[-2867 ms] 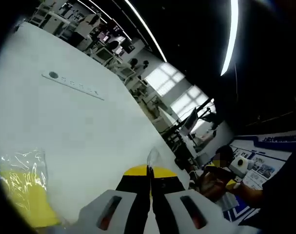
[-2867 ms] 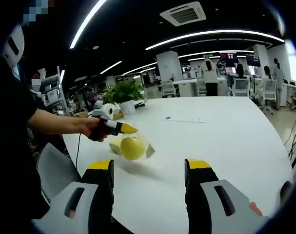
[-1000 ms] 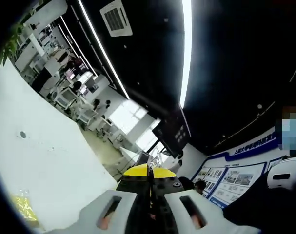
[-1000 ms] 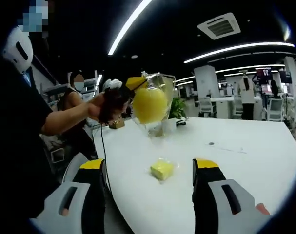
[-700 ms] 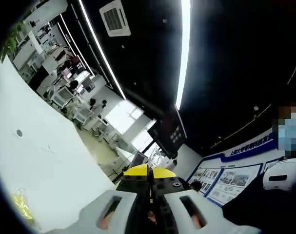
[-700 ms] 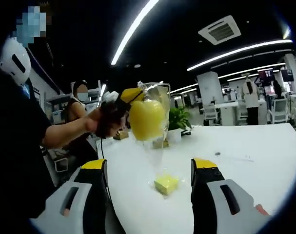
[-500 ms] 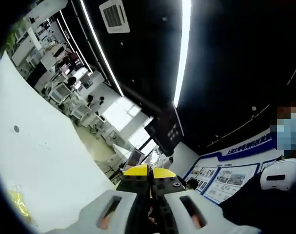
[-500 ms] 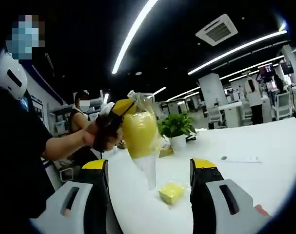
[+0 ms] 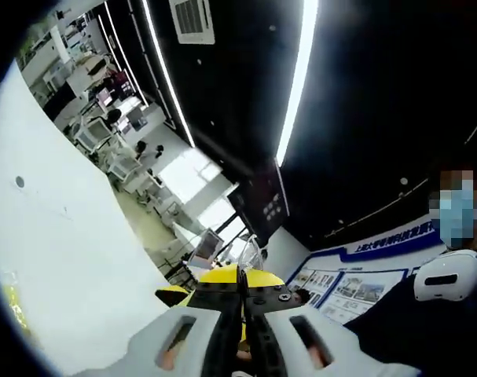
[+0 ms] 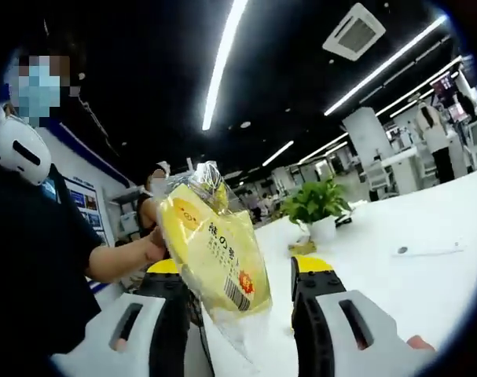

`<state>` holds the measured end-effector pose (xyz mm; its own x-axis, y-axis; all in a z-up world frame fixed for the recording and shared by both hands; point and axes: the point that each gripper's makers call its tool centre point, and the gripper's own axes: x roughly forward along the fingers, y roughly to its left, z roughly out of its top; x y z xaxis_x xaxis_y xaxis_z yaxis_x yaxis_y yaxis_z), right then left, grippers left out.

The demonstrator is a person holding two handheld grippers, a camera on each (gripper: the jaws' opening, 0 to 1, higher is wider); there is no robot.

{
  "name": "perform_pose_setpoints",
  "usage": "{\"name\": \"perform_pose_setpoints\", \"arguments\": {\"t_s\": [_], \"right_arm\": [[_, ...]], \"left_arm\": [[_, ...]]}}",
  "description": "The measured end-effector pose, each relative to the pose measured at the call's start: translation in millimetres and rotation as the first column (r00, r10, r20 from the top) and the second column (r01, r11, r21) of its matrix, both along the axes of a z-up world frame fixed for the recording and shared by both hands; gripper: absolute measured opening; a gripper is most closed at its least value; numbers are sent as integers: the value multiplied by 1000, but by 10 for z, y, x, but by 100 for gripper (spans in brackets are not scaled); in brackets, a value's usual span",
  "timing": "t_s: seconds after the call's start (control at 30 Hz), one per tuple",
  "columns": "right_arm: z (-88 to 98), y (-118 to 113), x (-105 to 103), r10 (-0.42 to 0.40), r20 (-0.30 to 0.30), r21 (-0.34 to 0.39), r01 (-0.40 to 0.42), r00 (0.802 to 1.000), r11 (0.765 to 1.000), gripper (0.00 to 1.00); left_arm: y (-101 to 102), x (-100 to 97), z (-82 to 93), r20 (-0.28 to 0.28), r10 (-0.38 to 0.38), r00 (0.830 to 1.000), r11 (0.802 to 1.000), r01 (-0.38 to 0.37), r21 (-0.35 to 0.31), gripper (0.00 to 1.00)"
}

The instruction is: Compare the silicone blocks by pressing each to a similar depth, holding the contact briefly, and releasing to observe deformation and rebound differences across the visible hardness samples.

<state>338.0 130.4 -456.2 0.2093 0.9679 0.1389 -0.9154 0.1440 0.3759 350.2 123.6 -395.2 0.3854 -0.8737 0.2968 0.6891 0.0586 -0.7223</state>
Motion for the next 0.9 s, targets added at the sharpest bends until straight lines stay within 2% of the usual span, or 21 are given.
{"name": "perform_pose_setpoints", "arguments": {"t_s": [0.23, 0.53, 0.9], "right_arm": [[-20, 97, 26, 17, 41, -32, -16, 999, 999, 35], [-50, 81, -17, 37, 83, -83, -30, 996, 996, 28], [-32, 91, -52, 32, 133, -105, -17, 991, 994, 22]], "left_arm": [[15, 17, -66, -17, 10, 1000, 1000, -11, -15, 0], [76, 32, -114, -40, 17, 999, 999, -18, -33, 0], [81, -4, -89, -23, 7, 1000, 999, -8, -43, 0]]}}
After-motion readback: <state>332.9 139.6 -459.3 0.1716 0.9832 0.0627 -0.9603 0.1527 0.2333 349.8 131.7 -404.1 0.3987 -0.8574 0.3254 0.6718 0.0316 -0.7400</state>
